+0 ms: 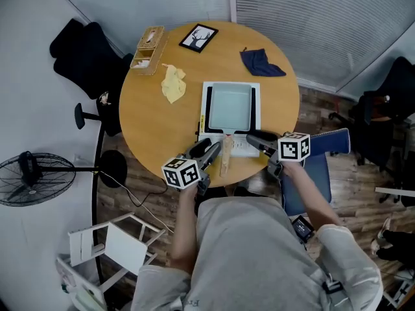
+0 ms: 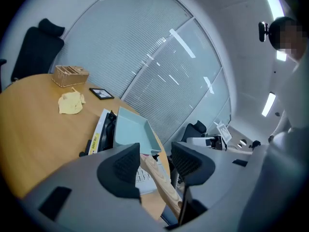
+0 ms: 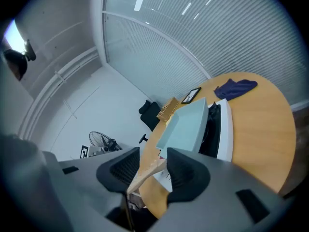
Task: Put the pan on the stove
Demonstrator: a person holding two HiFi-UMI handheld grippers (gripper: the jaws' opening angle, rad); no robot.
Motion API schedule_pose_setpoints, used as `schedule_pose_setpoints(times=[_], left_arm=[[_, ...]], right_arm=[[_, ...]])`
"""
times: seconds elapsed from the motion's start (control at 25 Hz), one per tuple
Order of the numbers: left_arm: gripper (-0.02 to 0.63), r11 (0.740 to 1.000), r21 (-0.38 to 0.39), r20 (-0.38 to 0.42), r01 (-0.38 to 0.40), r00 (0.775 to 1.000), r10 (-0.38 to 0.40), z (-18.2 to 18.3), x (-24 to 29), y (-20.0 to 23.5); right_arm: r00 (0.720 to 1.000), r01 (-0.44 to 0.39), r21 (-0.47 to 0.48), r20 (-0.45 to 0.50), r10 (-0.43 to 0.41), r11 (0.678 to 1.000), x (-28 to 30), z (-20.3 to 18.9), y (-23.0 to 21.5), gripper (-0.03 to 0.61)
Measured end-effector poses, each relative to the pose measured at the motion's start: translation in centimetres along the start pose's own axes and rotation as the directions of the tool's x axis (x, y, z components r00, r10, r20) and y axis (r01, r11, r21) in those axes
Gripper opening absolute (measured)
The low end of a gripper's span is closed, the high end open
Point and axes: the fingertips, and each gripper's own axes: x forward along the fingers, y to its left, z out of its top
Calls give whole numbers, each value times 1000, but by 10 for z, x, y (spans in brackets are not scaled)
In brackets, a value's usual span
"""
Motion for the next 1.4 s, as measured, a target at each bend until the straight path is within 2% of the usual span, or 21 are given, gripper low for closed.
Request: schedule_pose_setpoints(times=[0.2, 0.4, 0.52, 0.68, 0.8, 0.92, 0.96, 1.0, 1.12, 1.4], left_arm=[[219, 993, 105, 17, -62, 998, 60, 8, 1, -5], [219, 967, 229, 8, -107, 994, 108, 21, 5, -9], [219, 966, 234, 44, -113, 993, 105, 33, 9, -15], [218, 962, 247, 80, -113, 992, 96, 42, 14, -25], [206, 955, 266, 80, -134, 990, 116, 37, 13, -29], [128, 952, 258, 96, -165, 985, 144, 39, 8, -25], [67, 951, 258, 100, -170, 984, 148, 41, 7, -25], [35, 950, 261, 103, -170, 984, 147, 42, 6, -25], [28, 949, 268, 107, -168, 984, 144, 41, 3, -29], [28, 936, 302, 119, -179, 982, 149, 38, 1, -36]], right_arm=[[998, -5, -172, -66, -6, 985, -6, 15, 14, 176], [995, 74, -292, -42, -90, 954, -12, 25, 19, 153], [994, 90, -307, -32, -105, 947, -14, 25, 26, 138], [989, 121, -374, -33, -144, 920, -20, 30, 30, 84], [986, 155, -361, -3, -167, 920, -28, 28, 28, 54], [985, 161, -366, -4, -174, 917, -26, 24, 25, 40], [985, 153, -373, -14, -170, 915, -24, 23, 26, 35], [986, 145, -383, -25, -167, 912, -23, 21, 27, 34], [984, 140, -403, -42, -171, 904, -26, 13, 30, 29], [983, 159, -440, -7, -181, 884, -25, 10, 35, 23]])
